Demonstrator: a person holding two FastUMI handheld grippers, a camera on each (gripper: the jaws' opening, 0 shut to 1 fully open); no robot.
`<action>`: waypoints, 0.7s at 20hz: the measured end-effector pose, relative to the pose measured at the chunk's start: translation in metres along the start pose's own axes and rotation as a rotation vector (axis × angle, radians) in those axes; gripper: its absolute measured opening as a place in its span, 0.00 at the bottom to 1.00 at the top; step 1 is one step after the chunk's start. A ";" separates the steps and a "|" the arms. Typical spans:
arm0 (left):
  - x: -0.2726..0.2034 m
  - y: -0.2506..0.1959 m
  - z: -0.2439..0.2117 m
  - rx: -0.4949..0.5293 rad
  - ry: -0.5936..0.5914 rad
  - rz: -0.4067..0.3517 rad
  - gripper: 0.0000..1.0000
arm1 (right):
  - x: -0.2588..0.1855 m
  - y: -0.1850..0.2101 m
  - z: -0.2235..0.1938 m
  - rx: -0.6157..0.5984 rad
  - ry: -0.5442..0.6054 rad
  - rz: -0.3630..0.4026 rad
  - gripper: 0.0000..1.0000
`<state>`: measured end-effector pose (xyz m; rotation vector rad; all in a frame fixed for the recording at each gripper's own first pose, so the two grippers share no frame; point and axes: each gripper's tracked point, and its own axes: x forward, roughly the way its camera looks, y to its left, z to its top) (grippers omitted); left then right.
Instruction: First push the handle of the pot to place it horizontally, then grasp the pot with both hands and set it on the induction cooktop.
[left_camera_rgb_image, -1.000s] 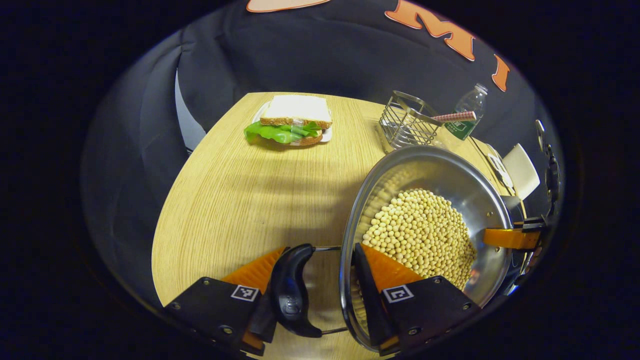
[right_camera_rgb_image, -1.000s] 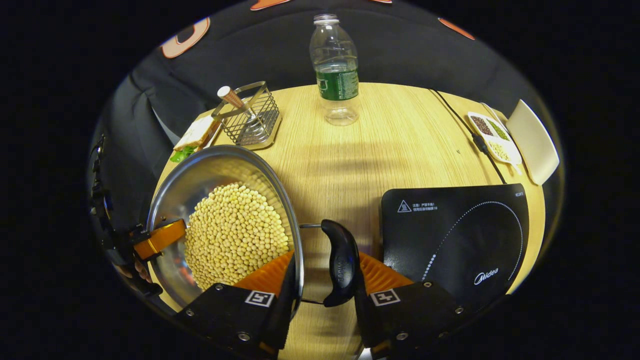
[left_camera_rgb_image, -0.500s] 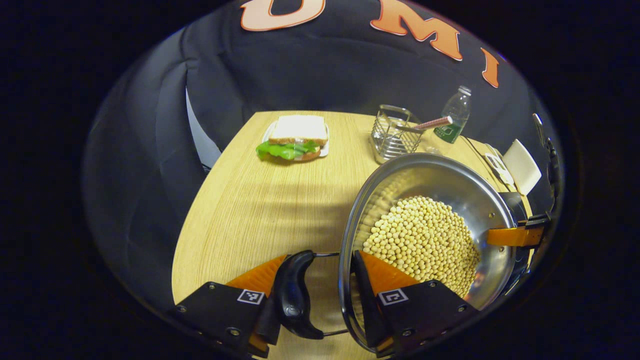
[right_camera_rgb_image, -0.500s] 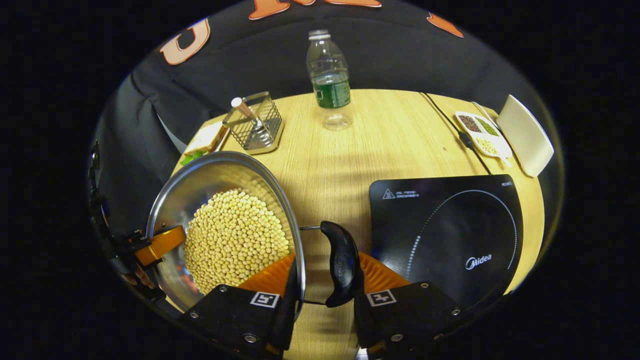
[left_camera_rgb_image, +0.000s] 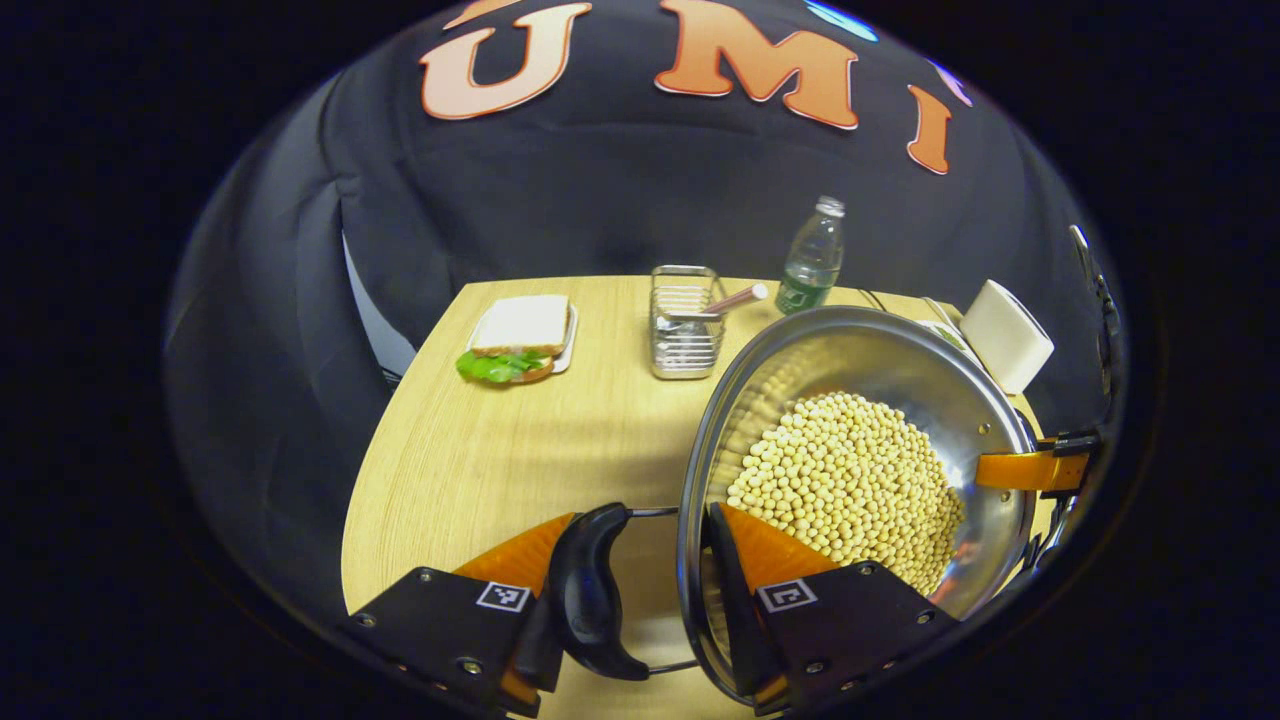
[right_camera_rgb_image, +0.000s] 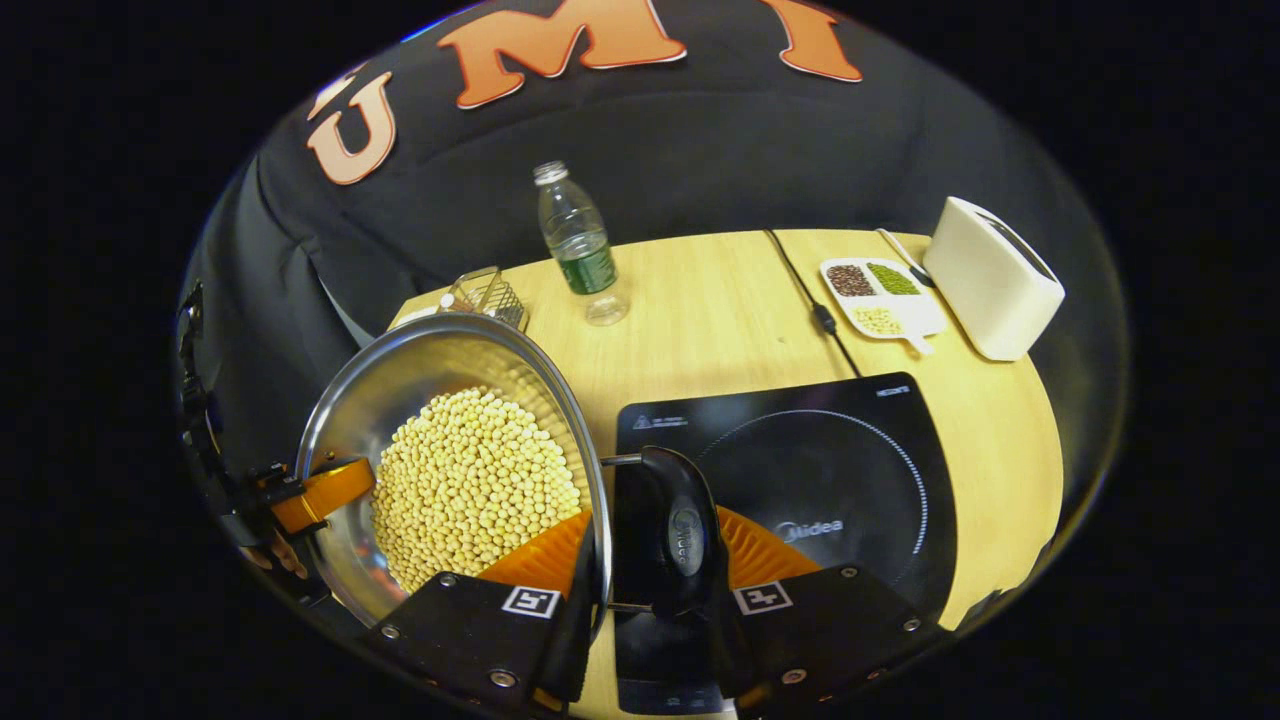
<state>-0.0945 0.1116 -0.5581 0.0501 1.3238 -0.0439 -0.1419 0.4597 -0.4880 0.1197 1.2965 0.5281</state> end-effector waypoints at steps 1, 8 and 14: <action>-0.001 -0.008 0.005 0.006 -0.005 -0.001 0.64 | -0.003 -0.003 0.000 0.007 -0.002 -0.002 0.49; -0.015 -0.062 0.026 0.051 -0.019 -0.001 0.67 | -0.035 -0.032 0.013 0.043 -0.055 0.002 0.49; -0.089 -0.138 0.046 0.072 -0.054 0.034 0.67 | -0.031 -0.044 0.007 0.062 -0.087 0.042 0.48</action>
